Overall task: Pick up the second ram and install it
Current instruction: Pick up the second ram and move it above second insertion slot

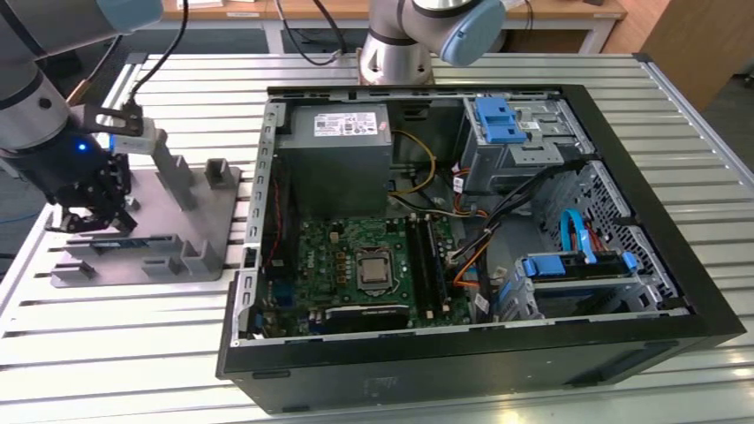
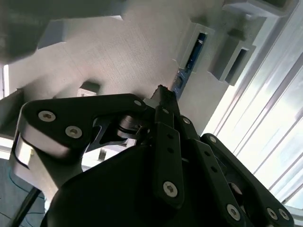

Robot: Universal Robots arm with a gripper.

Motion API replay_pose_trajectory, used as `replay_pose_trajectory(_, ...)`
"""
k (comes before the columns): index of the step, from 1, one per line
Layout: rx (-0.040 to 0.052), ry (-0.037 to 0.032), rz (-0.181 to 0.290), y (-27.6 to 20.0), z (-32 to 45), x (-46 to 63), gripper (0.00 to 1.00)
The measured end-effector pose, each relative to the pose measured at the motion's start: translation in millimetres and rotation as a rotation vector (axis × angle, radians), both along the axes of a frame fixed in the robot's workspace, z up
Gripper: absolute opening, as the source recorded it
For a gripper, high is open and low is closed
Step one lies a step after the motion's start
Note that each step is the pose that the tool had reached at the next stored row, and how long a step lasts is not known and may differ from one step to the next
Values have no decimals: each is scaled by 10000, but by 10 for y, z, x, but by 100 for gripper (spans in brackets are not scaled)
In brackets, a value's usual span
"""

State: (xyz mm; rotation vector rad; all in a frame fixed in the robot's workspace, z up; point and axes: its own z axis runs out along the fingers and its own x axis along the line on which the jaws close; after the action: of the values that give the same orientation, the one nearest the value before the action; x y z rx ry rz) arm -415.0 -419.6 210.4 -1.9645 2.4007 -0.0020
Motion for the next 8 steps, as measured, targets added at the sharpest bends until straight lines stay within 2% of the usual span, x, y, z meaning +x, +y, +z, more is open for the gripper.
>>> replay_pose_trajectory(8, -4, 1, 1455, 0, -7, 0, 10)
